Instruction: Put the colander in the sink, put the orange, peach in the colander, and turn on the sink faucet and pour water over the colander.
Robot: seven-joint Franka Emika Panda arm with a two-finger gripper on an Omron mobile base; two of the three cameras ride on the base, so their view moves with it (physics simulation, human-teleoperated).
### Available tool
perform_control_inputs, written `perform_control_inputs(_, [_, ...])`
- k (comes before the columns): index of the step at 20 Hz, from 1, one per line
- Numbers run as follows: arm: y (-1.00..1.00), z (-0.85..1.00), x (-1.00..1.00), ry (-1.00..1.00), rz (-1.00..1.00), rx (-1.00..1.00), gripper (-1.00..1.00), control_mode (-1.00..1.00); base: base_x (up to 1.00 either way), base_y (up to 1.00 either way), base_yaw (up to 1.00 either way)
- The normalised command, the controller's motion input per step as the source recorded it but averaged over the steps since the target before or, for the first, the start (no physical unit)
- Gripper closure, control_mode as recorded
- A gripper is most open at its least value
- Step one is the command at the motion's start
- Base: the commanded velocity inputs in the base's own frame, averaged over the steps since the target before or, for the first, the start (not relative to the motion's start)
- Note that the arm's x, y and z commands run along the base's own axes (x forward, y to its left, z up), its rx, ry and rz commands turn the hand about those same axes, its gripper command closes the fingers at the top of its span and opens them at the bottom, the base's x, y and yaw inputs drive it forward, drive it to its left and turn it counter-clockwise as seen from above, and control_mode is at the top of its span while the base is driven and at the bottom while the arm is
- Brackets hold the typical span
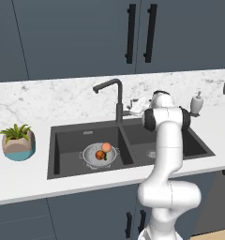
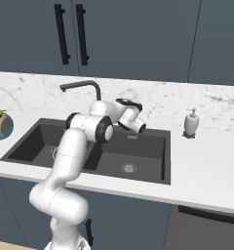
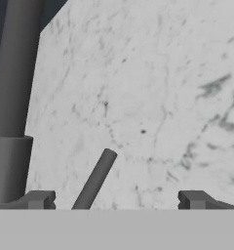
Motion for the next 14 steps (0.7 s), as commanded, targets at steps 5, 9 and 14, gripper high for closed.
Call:
perform_control_inputs(5, [0.05,0.01,0.14,0.0,-0.08,0.0,-1.0,-1.0,0.0,0.0,0.0])
perform_control_inputs(9, [0.08,0.01,0.11,0.0,-0.06,0.0,-1.0,-1.0,0.0,0.0,0.0])
perform_control_inputs(14, [0.02,0.06,0.11,0.0,-0.05,0.0,-1.0,-1.0,0.0,0.0,0.0])
